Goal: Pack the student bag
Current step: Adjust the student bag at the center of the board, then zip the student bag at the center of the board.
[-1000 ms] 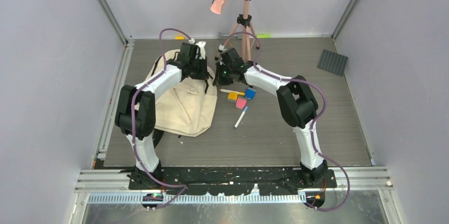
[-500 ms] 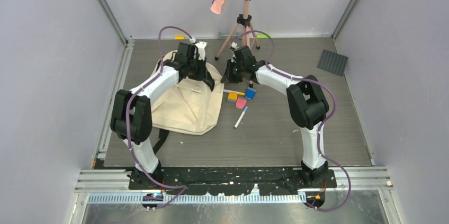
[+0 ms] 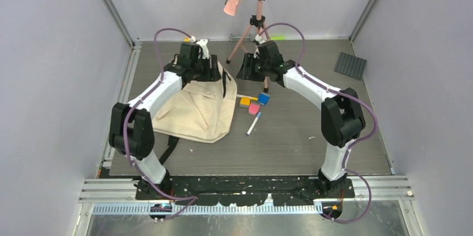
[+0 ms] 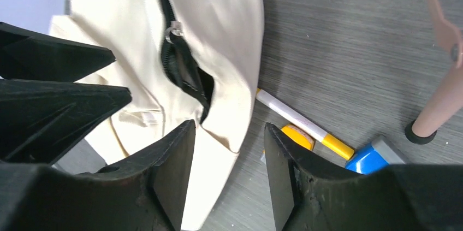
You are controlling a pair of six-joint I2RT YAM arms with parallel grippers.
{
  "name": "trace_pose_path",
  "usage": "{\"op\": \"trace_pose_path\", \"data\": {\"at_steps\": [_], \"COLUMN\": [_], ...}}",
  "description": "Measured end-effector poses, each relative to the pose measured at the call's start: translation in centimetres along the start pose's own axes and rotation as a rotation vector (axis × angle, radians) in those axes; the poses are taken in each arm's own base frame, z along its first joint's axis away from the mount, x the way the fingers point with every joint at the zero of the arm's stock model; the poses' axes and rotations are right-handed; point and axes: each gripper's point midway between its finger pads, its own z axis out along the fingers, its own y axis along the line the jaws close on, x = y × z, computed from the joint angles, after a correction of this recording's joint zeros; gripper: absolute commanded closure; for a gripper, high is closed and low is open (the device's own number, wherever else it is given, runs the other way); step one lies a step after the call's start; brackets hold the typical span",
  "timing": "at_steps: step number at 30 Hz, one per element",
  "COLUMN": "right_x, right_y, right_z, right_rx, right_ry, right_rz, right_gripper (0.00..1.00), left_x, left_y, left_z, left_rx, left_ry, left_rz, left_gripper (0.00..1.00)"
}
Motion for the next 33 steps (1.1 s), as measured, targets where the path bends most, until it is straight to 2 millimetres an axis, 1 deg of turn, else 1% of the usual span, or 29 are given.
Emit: {"op": "trace_pose_path", "data": {"at_steps": [4,6,8,11,14,18,21,24,26,27,28,29,31,33], "right_x": [-1.5,-1.7,-1.5,-1.1,-0.9,-0.5,-0.1,0.0,0.0,-0.1,-0.1,-0.1,0.0,0.1], "right_y": [1.4,1.6,1.7,2.0,2.7,3.2,3.3,3.3,3.3,3.3,3.2,3.2,3.0,2.9], "right_z": [-1.4,-1.5,-1.5,-1.0,0.2,2.1,3.1,3.8,4.2,4.4,4.6,4.8,5.2,5.5], "right_rx": [-0.037,-0.047,-0.051,-0.059,-0.073,-0.084,-0.082,-0.078,-0.077,-0.075,-0.073,-0.072,-0.068,-0.065], "right_ry": [-0.047,-0.056,-0.051,-0.036,-0.019,0.007,0.032,0.046,0.05,0.053,0.055,0.059,0.069,0.078], "right_rz": [-0.01,-0.013,-0.014,-0.016,-0.027,-0.044,-0.054,-0.067,-0.075,-0.078,-0.082,-0.088,-0.097,-0.105], "right_gripper": [0.42,0.44,0.46,0.49,0.52,0.56,0.58,0.6,0.64,0.71,0.75,0.85,0.97,0.99], "left_x": [-2.4,-3.4,-4.3,-5.5,-6.0,-5.6,-5.2,-4.6,-4.2,-4.0,-3.9,-4.0,-4.2,-4.4], "left_y": [-0.4,-0.7,-1.0,-1.3,-1.3,-1.0,-0.6,-0.2,0.0,0.1,0.2,0.3,0.5,0.7], "left_z": [-2.7,-3.3,-3.2,-2.2,-0.5,1.6,3.3,4.3,4.7,4.8,4.9,5.0,5.3,5.6], "left_rx": [0.009,0.017,0.028,0.037,0.038,0.023,0.008,-0.009,-0.023,-0.03,-0.037,-0.043,-0.054,-0.062], "left_ry": [-0.079,-0.101,-0.11,-0.106,-0.086,-0.041,-0.005,0.026,0.041,0.049,0.054,0.055,0.054,0.051], "left_rz": [-0.065,-0.105,-0.152,-0.221,-0.287,-0.351,-0.383,-0.4,-0.41,-0.414,-0.416,-0.417,-0.417,-0.419], "left_gripper": [0.37,0.37,0.36,0.35,0.34,0.34,0.34,0.35,0.37,0.39,0.4,0.41,0.44,0.45]}}
